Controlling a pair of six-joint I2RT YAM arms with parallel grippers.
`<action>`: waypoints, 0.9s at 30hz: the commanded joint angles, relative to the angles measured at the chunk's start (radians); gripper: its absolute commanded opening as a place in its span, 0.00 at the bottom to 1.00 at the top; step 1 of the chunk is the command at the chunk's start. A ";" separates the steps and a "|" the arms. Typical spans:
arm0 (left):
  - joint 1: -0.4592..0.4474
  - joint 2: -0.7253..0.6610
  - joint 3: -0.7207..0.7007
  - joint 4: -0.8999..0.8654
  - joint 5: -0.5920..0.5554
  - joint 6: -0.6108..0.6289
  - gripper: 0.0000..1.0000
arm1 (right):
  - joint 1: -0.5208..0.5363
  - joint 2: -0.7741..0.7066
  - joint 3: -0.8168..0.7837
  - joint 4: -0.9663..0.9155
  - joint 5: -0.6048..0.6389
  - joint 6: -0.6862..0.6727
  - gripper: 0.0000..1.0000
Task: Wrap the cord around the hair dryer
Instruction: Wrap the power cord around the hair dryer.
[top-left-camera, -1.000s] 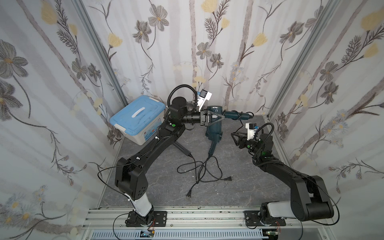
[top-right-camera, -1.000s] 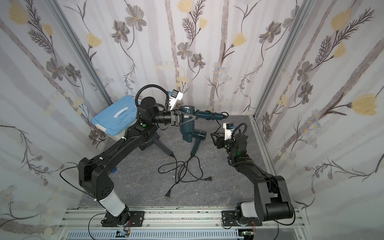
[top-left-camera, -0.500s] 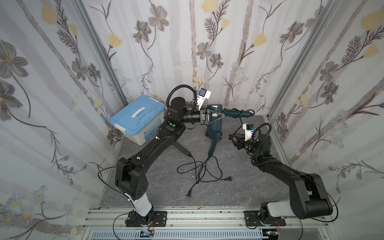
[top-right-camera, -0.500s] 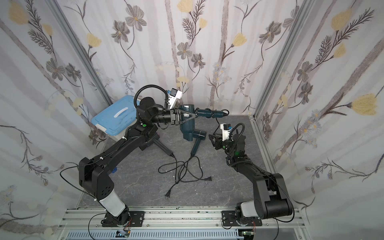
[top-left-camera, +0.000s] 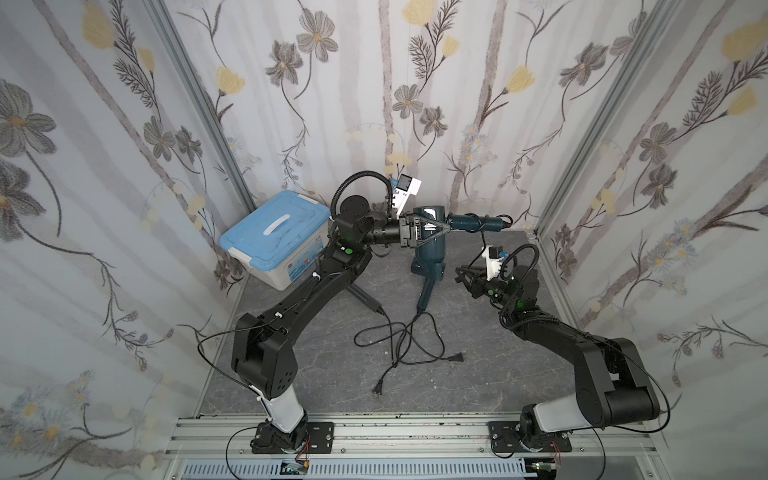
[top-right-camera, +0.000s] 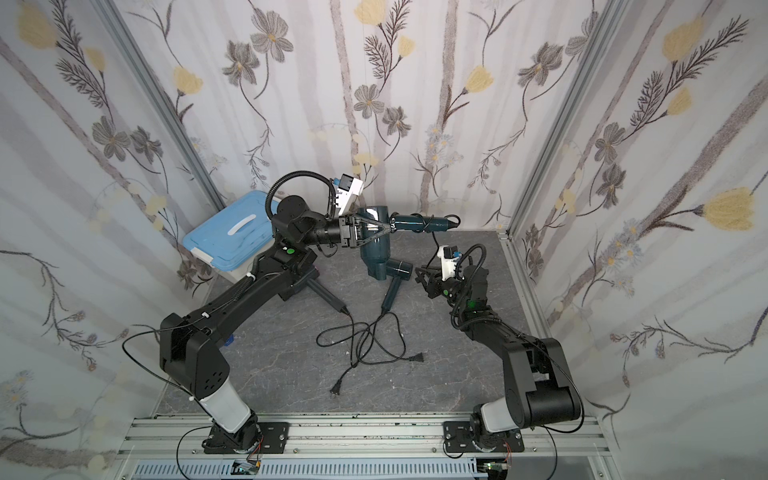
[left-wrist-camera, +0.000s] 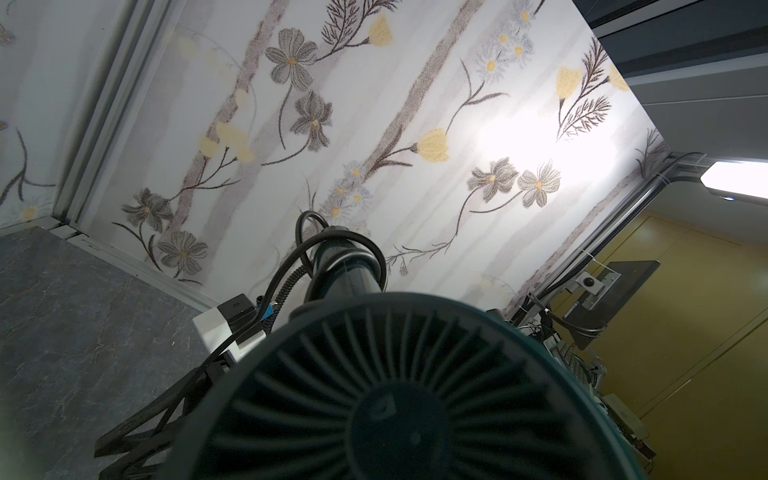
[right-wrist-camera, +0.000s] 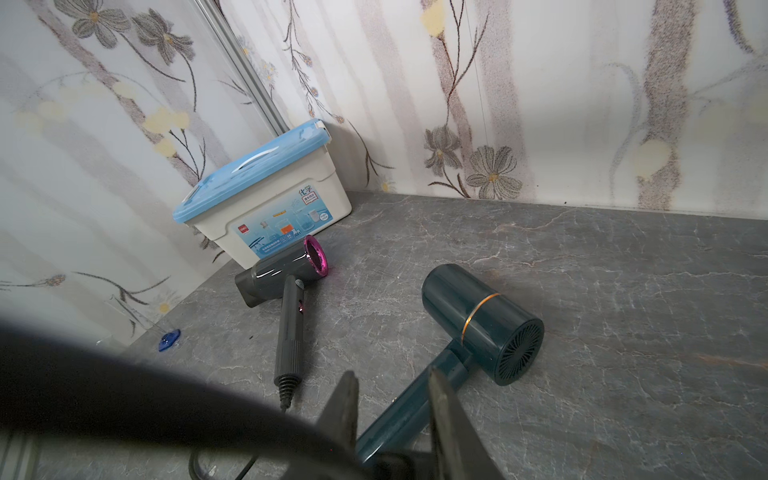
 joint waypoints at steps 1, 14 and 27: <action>-0.001 0.000 -0.001 0.107 -0.007 -0.036 0.00 | 0.001 0.013 0.020 0.035 -0.011 0.012 0.23; -0.010 0.133 0.007 0.401 -0.110 -0.294 0.00 | 0.143 -0.087 -0.049 -0.141 0.185 -0.041 0.00; -0.022 0.102 0.075 -0.462 -0.201 0.445 0.00 | 0.324 -0.445 0.182 -1.089 0.537 -0.159 0.00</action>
